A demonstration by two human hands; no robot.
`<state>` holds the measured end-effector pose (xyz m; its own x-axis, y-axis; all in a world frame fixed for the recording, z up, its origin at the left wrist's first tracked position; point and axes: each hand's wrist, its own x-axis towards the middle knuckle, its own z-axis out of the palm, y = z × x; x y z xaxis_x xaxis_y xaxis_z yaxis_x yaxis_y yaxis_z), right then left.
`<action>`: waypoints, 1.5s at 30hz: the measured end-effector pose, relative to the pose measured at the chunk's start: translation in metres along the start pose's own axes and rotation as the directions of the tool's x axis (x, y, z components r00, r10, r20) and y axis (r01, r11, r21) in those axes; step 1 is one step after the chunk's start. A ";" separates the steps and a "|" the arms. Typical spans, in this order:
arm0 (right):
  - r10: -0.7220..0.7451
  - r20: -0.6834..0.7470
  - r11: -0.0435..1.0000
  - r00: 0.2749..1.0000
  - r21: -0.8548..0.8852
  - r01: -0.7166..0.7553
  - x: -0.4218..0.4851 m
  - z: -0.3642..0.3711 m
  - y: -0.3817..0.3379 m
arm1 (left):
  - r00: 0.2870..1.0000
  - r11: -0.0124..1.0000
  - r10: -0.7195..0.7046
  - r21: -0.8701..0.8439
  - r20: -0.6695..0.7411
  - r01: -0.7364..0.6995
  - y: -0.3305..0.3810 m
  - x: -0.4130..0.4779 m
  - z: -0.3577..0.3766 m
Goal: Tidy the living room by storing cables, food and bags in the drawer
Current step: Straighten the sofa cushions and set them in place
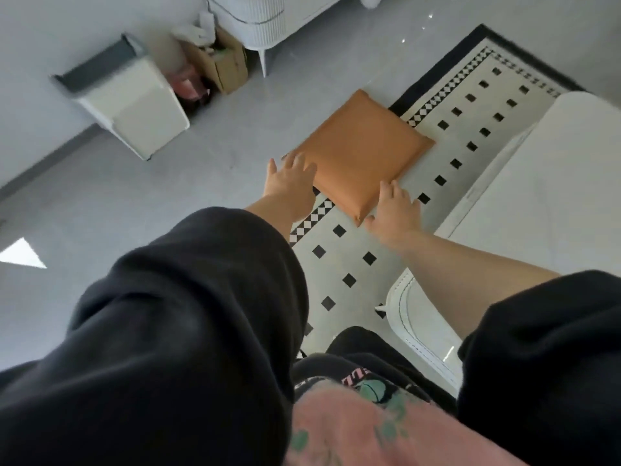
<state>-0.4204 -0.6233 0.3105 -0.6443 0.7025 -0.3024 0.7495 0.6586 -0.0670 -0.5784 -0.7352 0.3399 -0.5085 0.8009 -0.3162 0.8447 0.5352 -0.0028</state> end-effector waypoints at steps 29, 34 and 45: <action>0.448 0.177 0.872 0.876 0.129 -0.472 0.470 -0.091 0.038 | 0.808 0.806 0.539 0.135 0.238 -0.577 -0.018 0.534 -0.108; 0.546 0.261 0.772 0.796 0.211 -0.599 0.533 -0.059 0.031 | 0.768 0.759 0.568 0.173 0.297 -0.628 -0.018 0.620 -0.086; 0.612 0.394 0.654 0.686 0.236 -0.719 0.625 0.130 0.079 | 0.747 0.768 0.559 0.114 0.360 -0.630 0.020 0.729 0.105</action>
<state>-0.7439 -0.1672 -0.0071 0.0767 0.7787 -0.6226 0.9890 -0.1384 -0.0512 -0.9149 -0.1689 0.0093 0.1528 0.8009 -0.5790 0.9883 -0.1240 0.0893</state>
